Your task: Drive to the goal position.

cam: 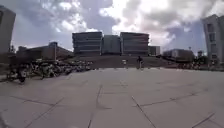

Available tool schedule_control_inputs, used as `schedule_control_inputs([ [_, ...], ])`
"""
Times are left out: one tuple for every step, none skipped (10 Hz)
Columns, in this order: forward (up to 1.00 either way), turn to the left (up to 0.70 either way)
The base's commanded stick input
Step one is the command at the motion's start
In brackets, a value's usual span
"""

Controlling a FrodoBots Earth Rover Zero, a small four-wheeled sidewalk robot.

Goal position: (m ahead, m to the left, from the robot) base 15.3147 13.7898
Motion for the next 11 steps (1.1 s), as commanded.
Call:
schedule_control_inputs([
  [1.00, 0.00],
  [1.00, 0.00],
  [1.00, 0.00],
  [1.00, 0.00],
  [1.00, -0.17],
  [1.00, -0.02],
  [1.00, -0.01],
  [1.00, 0.00],
  [1.00, 0.00],
  [1.00, 0.00],
  [1.00, 0.00],
])
